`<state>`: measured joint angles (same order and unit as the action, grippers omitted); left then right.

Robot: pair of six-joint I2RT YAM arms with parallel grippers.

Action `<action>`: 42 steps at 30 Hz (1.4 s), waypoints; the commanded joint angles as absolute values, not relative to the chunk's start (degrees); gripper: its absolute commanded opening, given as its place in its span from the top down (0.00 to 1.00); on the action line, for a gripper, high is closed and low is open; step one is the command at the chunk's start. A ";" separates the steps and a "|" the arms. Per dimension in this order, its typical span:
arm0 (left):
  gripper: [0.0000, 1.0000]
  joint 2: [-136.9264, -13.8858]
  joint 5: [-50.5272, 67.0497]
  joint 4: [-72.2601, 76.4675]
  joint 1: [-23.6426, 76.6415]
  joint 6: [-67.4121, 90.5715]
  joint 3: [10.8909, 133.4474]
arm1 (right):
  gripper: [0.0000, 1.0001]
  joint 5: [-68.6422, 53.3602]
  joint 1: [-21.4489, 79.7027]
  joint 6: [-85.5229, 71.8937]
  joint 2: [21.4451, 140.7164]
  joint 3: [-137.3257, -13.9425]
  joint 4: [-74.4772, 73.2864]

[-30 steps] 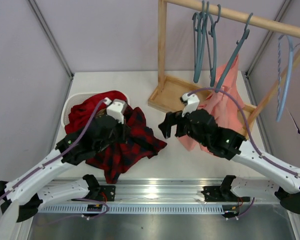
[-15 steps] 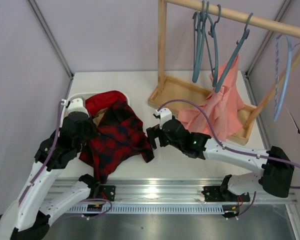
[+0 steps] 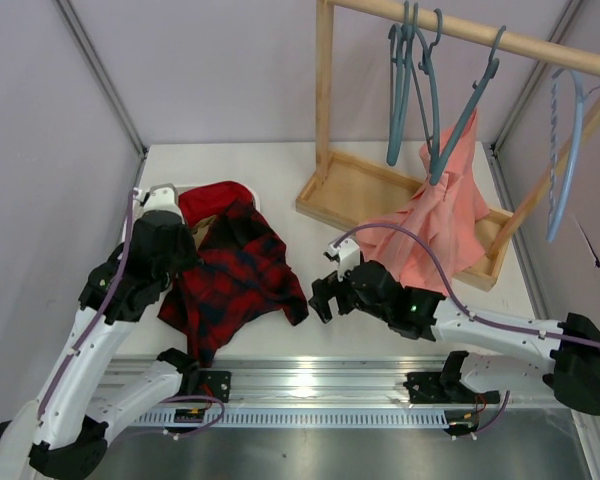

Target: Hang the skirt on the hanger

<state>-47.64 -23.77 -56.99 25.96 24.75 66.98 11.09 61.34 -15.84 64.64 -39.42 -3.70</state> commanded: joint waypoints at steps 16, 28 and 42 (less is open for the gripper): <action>1.00 -45.62 -21.79 -56.60 24.96 22.15 70.75 | 0.33 12.91 63.02 -16.69 82.51 -40.33 15.74; 1.00 -45.26 -19.09 -58.09 24.96 18.02 76.19 | 1.00 20.74 62.58 -18.81 75.86 -52.81 -3.38; 1.00 -55.02 -16.34 -66.01 24.96 18.45 86.70 | 1.00 -1.55 47.56 -21.18 65.48 -73.48 -33.75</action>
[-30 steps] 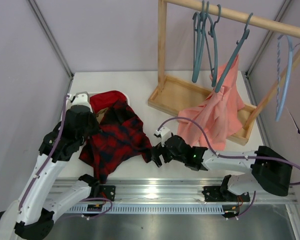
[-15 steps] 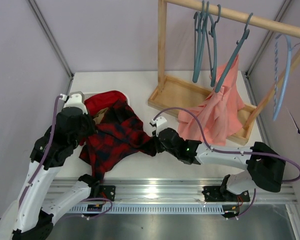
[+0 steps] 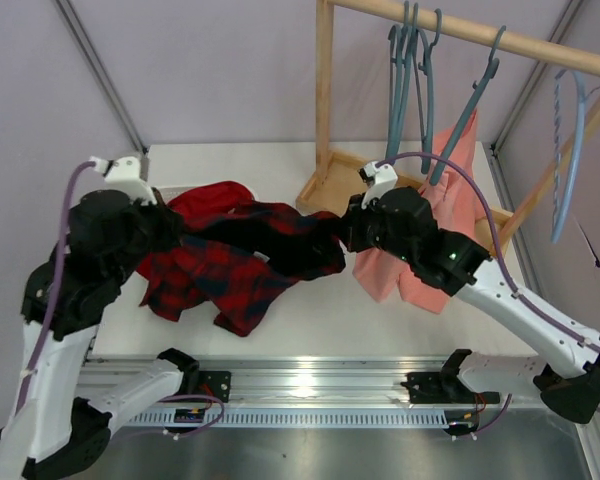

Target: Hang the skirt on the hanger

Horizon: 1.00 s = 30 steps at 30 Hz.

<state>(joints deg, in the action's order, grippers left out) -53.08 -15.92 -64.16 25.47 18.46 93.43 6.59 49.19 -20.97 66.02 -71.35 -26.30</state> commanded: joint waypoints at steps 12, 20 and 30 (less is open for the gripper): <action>0.71 -47.80 -16.42 -49.22 24.96 20.74 57.75 | 1.00 -4.04 45.70 -27.16 74.52 -59.94 -23.11; 0.25 -55.99 -20.91 -55.89 28.11 22.77 71.44 | 1.00 -8.77 42.89 -30.06 85.34 -64.78 -21.72; 0.24 -56.95 -1.86 -38.95 48.06 22.67 75.95 | 1.00 -7.30 42.45 -28.22 85.52 -65.22 -22.14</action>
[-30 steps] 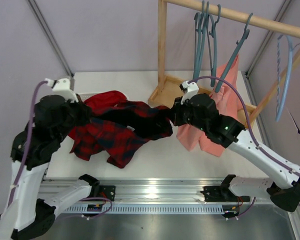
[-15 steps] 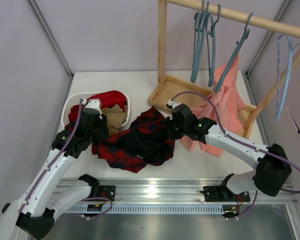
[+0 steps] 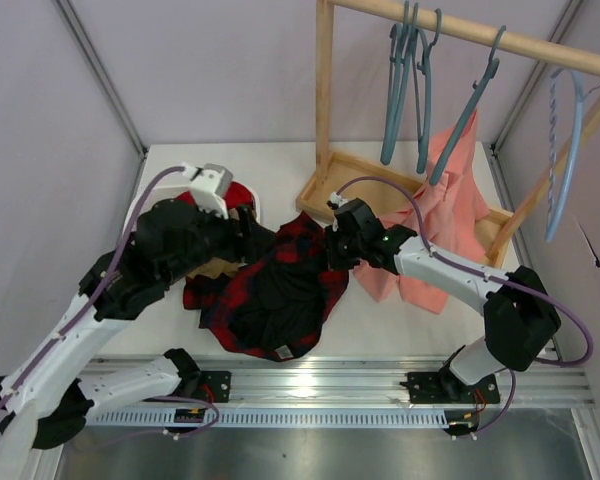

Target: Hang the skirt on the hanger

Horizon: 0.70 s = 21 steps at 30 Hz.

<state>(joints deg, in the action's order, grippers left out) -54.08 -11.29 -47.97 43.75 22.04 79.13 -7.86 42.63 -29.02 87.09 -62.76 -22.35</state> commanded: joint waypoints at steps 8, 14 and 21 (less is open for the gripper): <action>0.43 -60.82 -2.72 -25.78 58.35 25.40 61.38 | 1.00 -6.15 42.45 -25.75 76.12 -56.61 -23.82; 0.44 -60.20 -4.92 -6.20 64.24 22.42 45.98 | 1.00 -6.85 42.45 -26.80 68.65 -48.17 -21.02; 0.46 -66.79 -9.66 2.72 65.74 14.95 38.23 | 1.00 -7.12 42.10 -28.21 66.53 -44.82 -18.55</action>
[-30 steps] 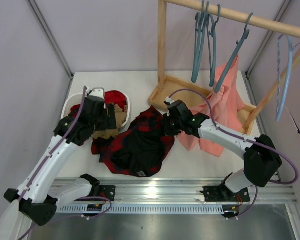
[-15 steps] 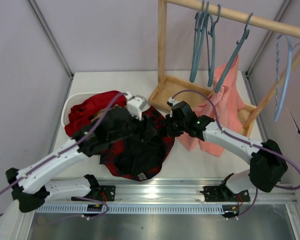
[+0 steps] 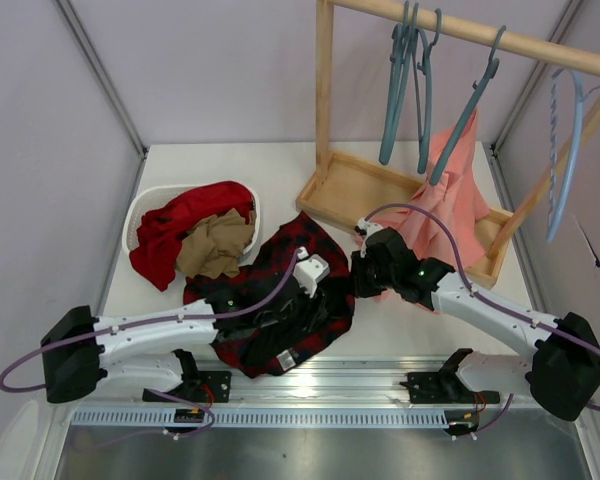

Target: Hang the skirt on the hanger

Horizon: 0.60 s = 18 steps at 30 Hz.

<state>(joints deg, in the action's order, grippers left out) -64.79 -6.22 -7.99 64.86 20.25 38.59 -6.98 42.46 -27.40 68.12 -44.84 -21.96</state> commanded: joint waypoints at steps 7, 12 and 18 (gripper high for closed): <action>0.48 -70.40 -11.78 10.98 70.30 10.81 34.02 | 1.00 -7.21 41.92 -29.44 66.36 -44.47 -16.70; 0.49 -71.45 -12.57 11.25 72.95 10.29 34.02 | 1.00 -7.73 40.87 -29.88 66.71 -44.12 -15.82; 0.53 -73.65 -14.59 14.76 73.21 3.97 30.42 | 1.00 -8.97 39.90 -29.18 66.71 -44.03 -15.99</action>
